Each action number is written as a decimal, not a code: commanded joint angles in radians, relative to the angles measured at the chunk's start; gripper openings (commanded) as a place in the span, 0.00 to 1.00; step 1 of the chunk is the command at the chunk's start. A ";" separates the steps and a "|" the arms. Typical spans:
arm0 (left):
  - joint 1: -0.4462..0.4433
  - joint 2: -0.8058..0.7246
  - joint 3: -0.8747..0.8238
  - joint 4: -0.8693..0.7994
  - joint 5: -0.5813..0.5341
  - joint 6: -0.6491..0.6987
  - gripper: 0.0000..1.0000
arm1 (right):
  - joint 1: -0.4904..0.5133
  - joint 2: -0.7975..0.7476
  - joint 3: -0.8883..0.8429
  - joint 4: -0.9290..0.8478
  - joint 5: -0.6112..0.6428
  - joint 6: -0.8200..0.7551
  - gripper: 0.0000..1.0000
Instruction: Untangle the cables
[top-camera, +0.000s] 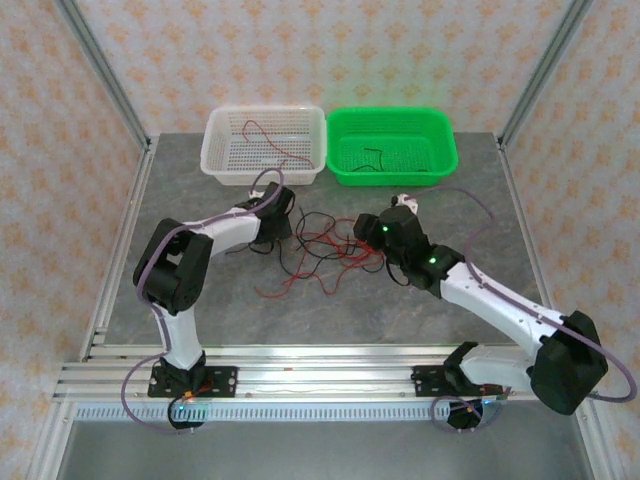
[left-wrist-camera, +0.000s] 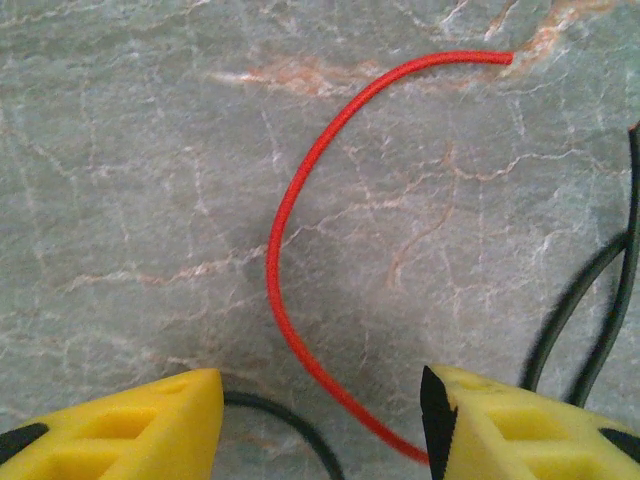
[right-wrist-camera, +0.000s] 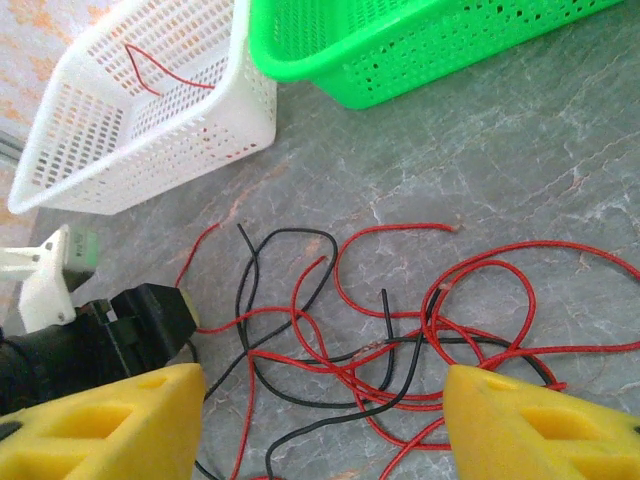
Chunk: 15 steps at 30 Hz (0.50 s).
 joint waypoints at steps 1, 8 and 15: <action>0.008 0.020 0.047 0.032 -0.037 0.011 0.54 | -0.001 -0.024 -0.012 -0.016 0.047 -0.007 0.64; 0.010 0.100 0.070 0.031 -0.038 0.016 0.43 | -0.001 -0.027 -0.021 -0.017 0.047 -0.007 0.64; 0.010 0.132 0.068 0.030 -0.037 0.016 0.27 | -0.001 -0.040 -0.023 -0.020 0.056 -0.005 0.64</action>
